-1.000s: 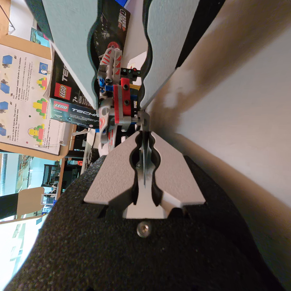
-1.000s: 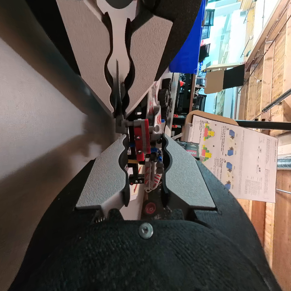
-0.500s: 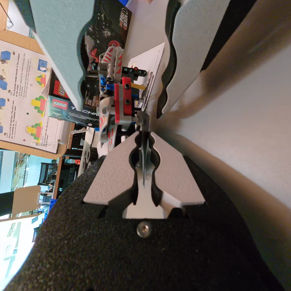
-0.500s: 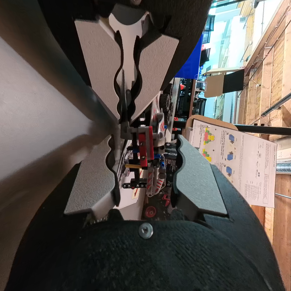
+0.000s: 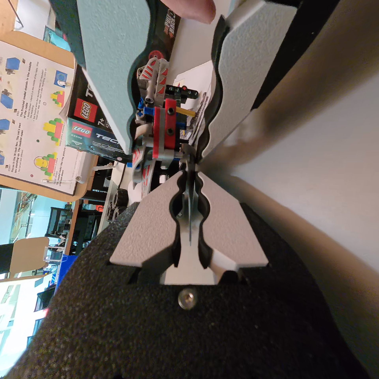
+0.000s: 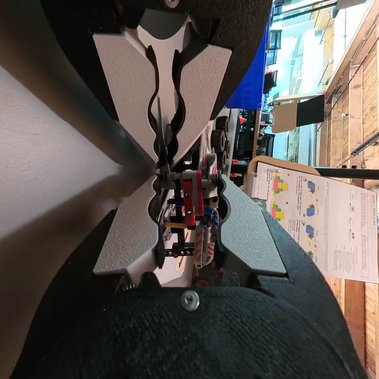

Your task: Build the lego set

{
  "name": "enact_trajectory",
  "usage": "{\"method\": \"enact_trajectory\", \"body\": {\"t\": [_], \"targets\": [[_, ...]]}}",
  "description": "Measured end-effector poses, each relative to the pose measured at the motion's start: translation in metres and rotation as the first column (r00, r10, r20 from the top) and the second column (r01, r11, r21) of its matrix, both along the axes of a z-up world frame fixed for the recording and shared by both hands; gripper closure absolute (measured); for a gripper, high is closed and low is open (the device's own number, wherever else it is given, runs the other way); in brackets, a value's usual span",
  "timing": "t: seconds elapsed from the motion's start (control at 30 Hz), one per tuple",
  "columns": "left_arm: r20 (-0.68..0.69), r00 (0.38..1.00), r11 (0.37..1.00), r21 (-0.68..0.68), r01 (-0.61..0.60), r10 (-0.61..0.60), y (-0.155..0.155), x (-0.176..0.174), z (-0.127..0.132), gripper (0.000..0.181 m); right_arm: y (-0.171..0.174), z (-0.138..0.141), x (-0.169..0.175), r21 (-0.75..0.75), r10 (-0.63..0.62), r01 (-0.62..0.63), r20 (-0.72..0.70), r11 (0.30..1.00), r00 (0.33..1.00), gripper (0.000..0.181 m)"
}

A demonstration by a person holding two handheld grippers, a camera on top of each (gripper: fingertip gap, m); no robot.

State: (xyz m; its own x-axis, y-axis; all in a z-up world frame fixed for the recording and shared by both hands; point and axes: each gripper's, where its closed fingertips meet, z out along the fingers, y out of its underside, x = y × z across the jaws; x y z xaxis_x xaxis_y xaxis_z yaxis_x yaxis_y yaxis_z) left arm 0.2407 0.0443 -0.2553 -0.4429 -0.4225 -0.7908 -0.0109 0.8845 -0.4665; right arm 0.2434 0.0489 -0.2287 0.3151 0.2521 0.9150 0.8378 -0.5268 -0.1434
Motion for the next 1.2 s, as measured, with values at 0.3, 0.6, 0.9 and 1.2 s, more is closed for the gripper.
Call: {"method": "enact_trajectory", "body": {"t": [0.3, 0.6, 0.9, 1.2], "targets": [[-0.004, 1.0, 1.0, -0.015, 0.0, 0.0, 0.004, -0.001, 0.0, 0.175, 0.003, 0.0, -0.001, 0.031, -0.011, 0.011, 0.02, 0.999, 1.0, 0.131], [0.047, 0.999, 0.998, 0.066, 0.001, -0.004, 0.015, -0.009, 0.002, 0.169, 0.001, -0.001, 0.001, 0.058, -0.011, 0.009, 0.03, 0.998, 0.999, 0.131], [0.04, 0.999, 0.997, 0.078, 0.018, -0.021, 0.018, -0.012, -0.001, 0.172, -0.003, 0.0, 0.003, 0.067, -0.018, 0.016, 0.018, 0.998, 1.0, 0.131], [0.039, 0.999, 0.99, 0.14, -0.002, -0.003, 0.013, -0.005, -0.006, 0.176, -0.006, -0.001, 0.001, 0.069, -0.022, 0.022, -0.002, 0.997, 1.0, 0.132]]}}
